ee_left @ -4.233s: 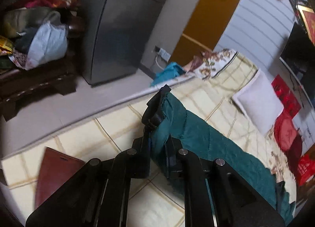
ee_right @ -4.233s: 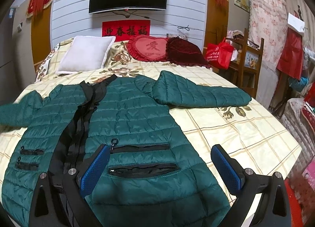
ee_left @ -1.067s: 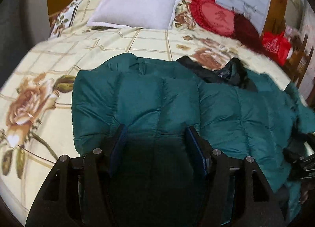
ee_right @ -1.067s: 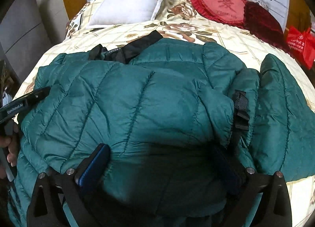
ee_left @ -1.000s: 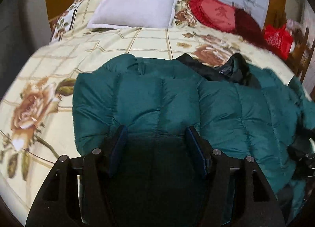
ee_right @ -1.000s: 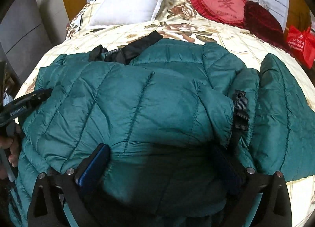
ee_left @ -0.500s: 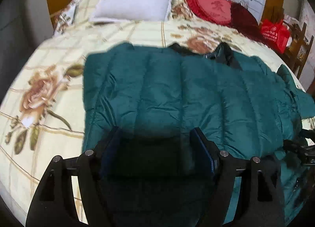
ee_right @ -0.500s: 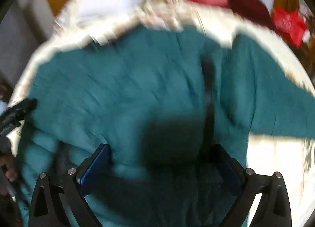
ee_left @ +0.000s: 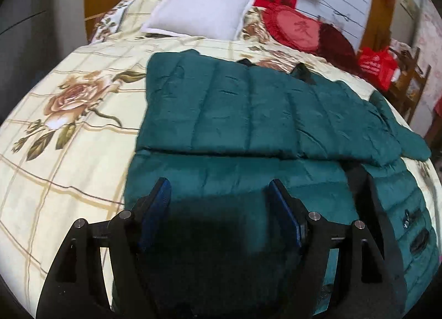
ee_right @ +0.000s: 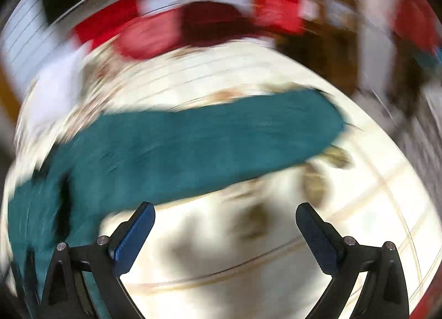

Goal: Fold large clothes
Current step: 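Move the right tool to the other sleeve cuff and grasp it, then fold the held sleeve across the jacket body with the right tool, then release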

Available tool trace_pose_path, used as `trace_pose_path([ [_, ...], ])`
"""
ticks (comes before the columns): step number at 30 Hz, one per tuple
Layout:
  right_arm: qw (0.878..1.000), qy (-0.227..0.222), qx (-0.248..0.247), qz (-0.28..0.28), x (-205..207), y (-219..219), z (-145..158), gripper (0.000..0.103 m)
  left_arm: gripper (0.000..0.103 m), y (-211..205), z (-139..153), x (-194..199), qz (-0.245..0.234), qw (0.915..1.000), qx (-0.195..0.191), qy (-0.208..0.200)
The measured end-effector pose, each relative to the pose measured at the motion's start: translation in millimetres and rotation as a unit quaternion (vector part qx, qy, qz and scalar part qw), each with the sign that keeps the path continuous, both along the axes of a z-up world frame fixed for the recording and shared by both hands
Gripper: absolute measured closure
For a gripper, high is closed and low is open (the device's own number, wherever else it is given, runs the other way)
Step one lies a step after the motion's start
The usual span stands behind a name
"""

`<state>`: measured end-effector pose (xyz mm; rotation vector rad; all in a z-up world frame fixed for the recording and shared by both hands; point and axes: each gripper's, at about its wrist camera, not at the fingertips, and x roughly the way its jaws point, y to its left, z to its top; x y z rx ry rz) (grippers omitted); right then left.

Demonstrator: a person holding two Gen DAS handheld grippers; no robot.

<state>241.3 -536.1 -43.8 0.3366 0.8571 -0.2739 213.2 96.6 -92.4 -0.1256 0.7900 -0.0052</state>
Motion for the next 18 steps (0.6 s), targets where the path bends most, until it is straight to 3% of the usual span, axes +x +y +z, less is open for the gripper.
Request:
trace_pose_path([
  [3,0.996,-0.024,0.03,-0.075,1.6,-71.1,-4.1,0.001,0.029,1.2,-2.3,2.4,0.009,0.9999,-0.004,0.007],
  [5,0.994,-0.029,0.064,-0.085,15.1,-104.1,-14.6,0.003,0.029,3.6,-4.5,3.9,0.013,0.9997,-0.014,0.012],
  [9,0.992,-0.03,0.084,-0.083,52.5,-128.4,-30.8,0.004,0.029,8.2,-6.9,5.2,0.019,0.9992,-0.034,0.012],
  [12,0.995,-0.024,0.058,-0.076,70.0,-136.4,-40.7,0.008,0.029,12.1,-9.0,7.2,0.017,0.9986,-0.048,0.015],
  [13,0.997,-0.022,0.046,-0.063,77.6,-132.6,-41.7,0.018,0.029,12.9,-9.5,8.0,0.017,0.9984,-0.052,0.015],
  [14,0.998,-0.022,0.028,-0.06,76.1,-132.2,-43.3,0.057,0.029,13.5,-9.6,8.6,0.017,0.9982,-0.056,0.014],
  [16,0.999,-0.02,0.0,-0.045,74.3,-124.5,-44.4,0.073,0.028,12.6,-10.0,13.1,0.011,0.9978,-0.063,0.015],
  [18,0.997,-0.04,-0.013,-0.06,60.1,-125.0,-38.3,0.08,0.027,9.9,-10.7,18.6,0.007,0.9978,-0.063,0.019],
])
